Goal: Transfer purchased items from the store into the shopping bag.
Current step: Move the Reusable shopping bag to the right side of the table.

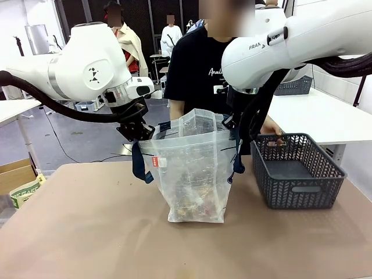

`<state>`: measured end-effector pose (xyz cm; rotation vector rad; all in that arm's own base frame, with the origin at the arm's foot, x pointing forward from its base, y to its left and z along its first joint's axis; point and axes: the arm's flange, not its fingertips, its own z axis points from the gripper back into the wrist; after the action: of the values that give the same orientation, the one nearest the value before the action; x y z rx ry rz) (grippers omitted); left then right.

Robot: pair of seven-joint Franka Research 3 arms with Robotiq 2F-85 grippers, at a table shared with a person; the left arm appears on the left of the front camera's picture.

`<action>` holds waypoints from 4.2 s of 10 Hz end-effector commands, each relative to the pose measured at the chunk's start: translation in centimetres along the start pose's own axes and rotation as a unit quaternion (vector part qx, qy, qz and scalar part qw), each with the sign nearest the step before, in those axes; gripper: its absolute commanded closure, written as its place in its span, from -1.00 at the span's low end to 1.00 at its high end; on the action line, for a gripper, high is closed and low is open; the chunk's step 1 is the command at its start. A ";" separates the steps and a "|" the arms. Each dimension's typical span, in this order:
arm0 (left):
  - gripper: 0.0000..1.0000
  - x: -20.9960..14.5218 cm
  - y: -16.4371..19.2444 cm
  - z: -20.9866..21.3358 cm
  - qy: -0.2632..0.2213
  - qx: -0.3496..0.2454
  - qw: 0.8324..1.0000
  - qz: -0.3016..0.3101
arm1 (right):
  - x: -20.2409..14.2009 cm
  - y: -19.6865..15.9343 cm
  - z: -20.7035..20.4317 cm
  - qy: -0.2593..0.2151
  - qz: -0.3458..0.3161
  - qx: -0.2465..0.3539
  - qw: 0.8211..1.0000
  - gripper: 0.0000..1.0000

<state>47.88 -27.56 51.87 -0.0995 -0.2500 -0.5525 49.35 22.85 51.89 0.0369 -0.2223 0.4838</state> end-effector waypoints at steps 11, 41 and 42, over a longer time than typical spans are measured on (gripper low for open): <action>1.00 3.3 -3.1 0.2 -0.011 -0.019 0.994 0.104 | 3.3 3.4 -0.4 0.006 -0.150 -0.021 0.988 1.00; 1.00 5.7 -7.4 -0.7 -0.070 -0.065 0.991 0.091 | 6.9 6.1 -2.9 -0.076 -0.167 0.097 0.978 1.00; 1.00 5.7 -7.5 -0.8 -0.075 -0.066 0.991 0.087 | 7.0 6.1 -3.0 -0.077 -0.164 0.099 0.978 1.00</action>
<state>48.68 -36.64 52.54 -0.2559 -0.3262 -0.3727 52.87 31.75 50.75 0.2728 -0.2908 0.1538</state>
